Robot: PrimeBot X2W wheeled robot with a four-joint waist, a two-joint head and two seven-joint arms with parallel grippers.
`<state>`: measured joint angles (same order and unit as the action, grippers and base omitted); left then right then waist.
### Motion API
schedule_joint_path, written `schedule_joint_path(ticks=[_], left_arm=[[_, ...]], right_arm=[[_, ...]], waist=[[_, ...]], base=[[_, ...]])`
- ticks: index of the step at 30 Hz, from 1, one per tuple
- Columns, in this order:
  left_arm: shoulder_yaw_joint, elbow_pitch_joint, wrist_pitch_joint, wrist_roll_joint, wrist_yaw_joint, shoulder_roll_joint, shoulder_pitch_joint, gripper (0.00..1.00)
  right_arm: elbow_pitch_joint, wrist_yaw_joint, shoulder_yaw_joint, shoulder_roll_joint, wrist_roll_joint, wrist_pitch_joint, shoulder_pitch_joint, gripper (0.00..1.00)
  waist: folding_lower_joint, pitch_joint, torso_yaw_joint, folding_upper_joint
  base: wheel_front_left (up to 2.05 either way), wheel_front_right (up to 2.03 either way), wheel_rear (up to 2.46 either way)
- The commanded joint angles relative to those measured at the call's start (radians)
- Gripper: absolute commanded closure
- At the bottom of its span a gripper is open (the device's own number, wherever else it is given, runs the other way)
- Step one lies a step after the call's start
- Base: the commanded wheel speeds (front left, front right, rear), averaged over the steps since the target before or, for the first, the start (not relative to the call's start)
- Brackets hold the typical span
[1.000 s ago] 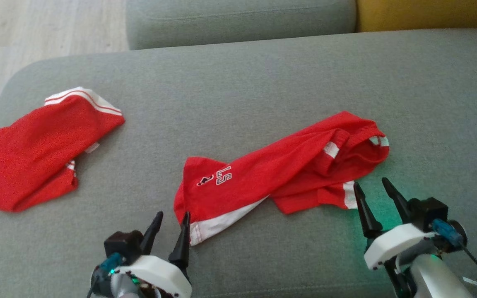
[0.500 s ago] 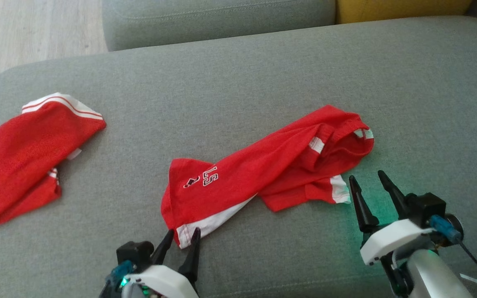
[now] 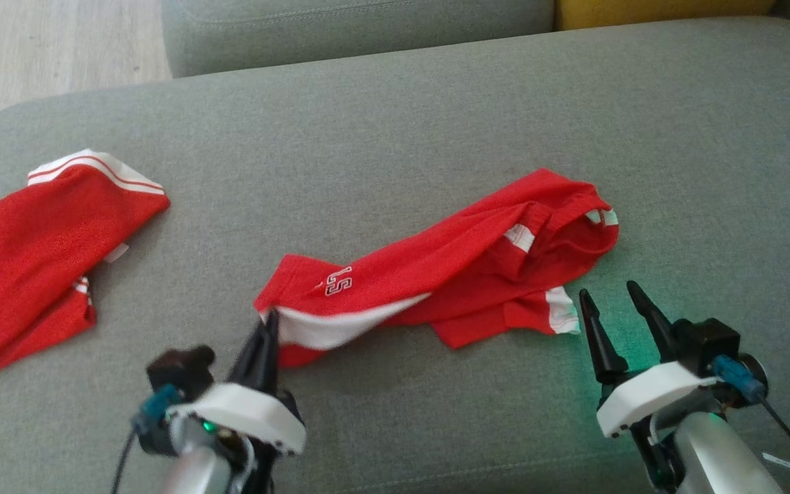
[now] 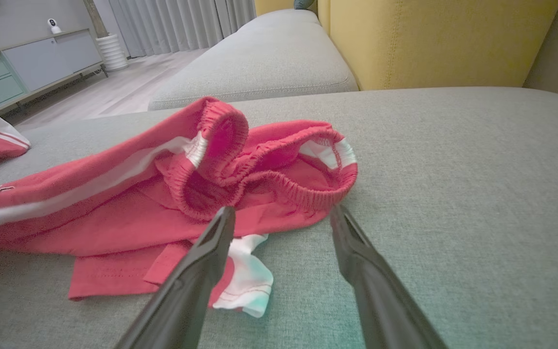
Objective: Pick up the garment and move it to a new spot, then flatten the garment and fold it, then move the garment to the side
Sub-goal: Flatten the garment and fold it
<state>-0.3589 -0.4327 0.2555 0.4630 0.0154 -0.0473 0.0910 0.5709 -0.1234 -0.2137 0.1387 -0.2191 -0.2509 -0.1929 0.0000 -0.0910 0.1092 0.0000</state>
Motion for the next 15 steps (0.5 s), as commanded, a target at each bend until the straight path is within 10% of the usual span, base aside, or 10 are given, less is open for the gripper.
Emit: schedule_joint_path(ticks=[1,12,13,15], left_arm=[[0.067,0.052,0.006,-0.021,-0.011,-0.003,0.056,1.00],[0.221,-0.065,0.006,-0.111,-0.055,-0.003,0.146,1.00],[0.230,-0.083,0.006,-0.116,-0.059,-0.003,0.149,0.81],[0.243,-0.112,0.006,-0.121,-0.059,-0.003,0.154,0.00]], right_arm=[[-0.030,-0.007,-0.013,-0.004,-0.005,-0.011,-0.034,0.00],[-0.030,-0.007,-0.065,-0.030,-0.013,-0.011,-0.049,0.00],[-0.031,-0.007,-0.070,-0.032,-0.015,-0.011,-0.051,0.00],[-0.033,-0.007,-0.077,-0.034,-0.019,-0.011,-0.051,0.00]], waist=[[0.0000,-0.001,0.001,0.0000],[0.0000,-0.017,0.030,0.0000],[0.0000,-0.017,0.034,0.0000],[0.0000,-0.016,0.039,0.0000]], base=[[0.00,0.00,0.00],[0.00,0.00,0.00],[0.00,0.00,0.00],[0.00,0.00,0.00]])
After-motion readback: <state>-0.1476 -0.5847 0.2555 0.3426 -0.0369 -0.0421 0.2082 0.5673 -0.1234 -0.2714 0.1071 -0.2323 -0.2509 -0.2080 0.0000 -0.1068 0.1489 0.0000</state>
